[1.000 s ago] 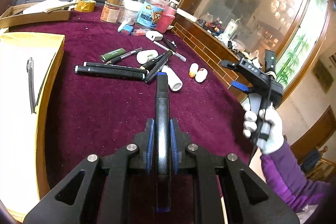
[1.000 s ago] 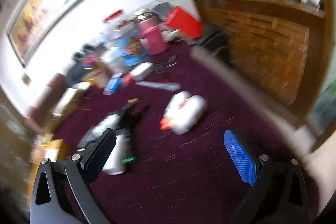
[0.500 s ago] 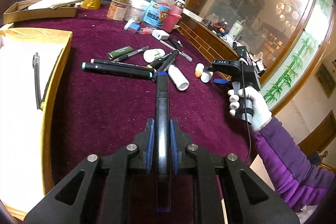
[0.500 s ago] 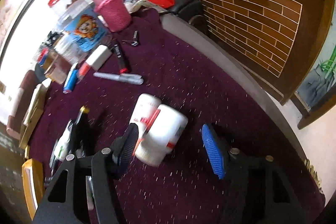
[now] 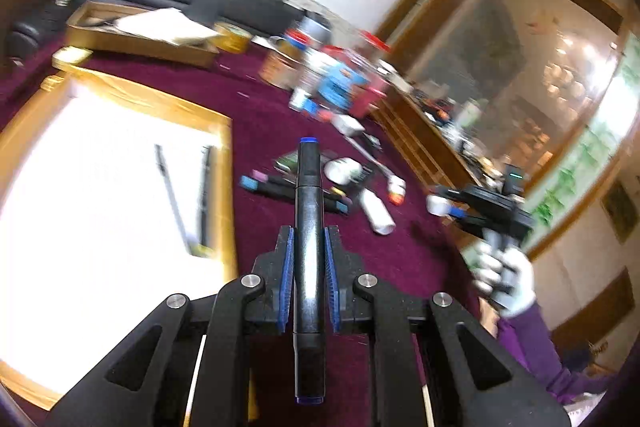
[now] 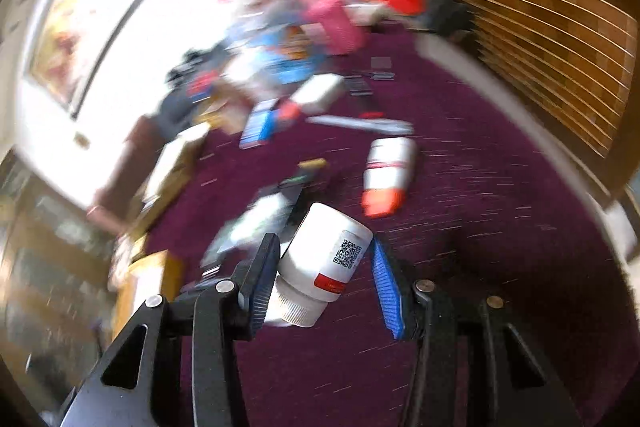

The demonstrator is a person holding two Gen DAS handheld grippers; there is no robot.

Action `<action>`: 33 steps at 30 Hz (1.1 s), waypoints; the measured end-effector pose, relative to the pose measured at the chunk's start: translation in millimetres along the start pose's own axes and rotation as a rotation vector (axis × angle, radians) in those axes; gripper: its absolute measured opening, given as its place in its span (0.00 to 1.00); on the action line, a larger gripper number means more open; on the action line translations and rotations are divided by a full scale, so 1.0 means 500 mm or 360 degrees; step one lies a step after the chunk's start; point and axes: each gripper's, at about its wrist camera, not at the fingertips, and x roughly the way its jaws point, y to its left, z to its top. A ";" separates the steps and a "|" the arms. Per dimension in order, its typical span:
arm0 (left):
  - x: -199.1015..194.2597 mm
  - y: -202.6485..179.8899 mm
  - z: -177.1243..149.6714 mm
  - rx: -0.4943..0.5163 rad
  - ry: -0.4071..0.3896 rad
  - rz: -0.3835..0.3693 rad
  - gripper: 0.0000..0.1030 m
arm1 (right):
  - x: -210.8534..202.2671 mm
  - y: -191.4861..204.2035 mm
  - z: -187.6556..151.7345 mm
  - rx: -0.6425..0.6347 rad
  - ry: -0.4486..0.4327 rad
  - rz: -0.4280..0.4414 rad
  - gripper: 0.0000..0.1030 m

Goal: Organize rigid objects
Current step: 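Place the marker and white bottle in the box, opening both grippers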

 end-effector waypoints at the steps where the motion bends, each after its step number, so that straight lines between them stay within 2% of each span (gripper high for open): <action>1: -0.004 0.013 0.009 -0.0010 0.0003 0.0029 0.12 | 0.002 0.042 -0.006 -0.0061 0.0022 0.0064 0.41; 5: -0.011 0.073 0.043 -0.0028 0.0008 0.0173 0.12 | 0.041 0.185 -0.045 -0.0243 0.0163 0.0276 0.41; 8: 0.014 0.135 0.064 -0.0148 0.0062 0.0184 0.12 | 0.098 0.287 -0.088 -0.0338 0.0311 0.0402 0.41; 13: 0.086 0.228 0.089 -0.0331 0.0107 0.0257 0.12 | 0.211 0.443 -0.171 -0.0493 0.0511 0.0445 0.41; 18: 0.134 0.293 0.092 -0.0462 0.0137 0.0313 0.12 | 0.333 0.571 -0.246 -0.0683 0.0673 0.0356 0.41; 21: 0.130 0.340 0.077 -0.0663 0.0097 0.0284 0.12 | 0.389 0.610 -0.273 -0.0773 0.0708 0.0271 0.41; 24: 0.112 0.360 0.064 -0.0750 0.0059 0.0216 0.15 | 0.453 0.640 -0.286 -0.0833 0.0754 0.0188 0.41; 27: 0.099 0.367 0.053 -0.0786 0.0054 0.0193 0.16 | 0.491 0.645 -0.276 -0.0831 0.0716 0.0083 0.41; 28: 0.095 0.368 0.048 -0.0804 0.0050 0.0176 0.16 | 0.495 0.644 -0.271 -0.0824 0.0688 0.0059 0.41; 30: 0.089 0.369 0.043 -0.0820 0.0045 0.0157 0.16 | 0.482 0.637 -0.257 -0.0784 0.0673 0.0116 0.42; 33: 0.087 0.371 0.041 -0.0826 0.0038 0.0125 0.20 | 0.413 0.620 -0.226 -0.0769 0.0566 0.0180 0.42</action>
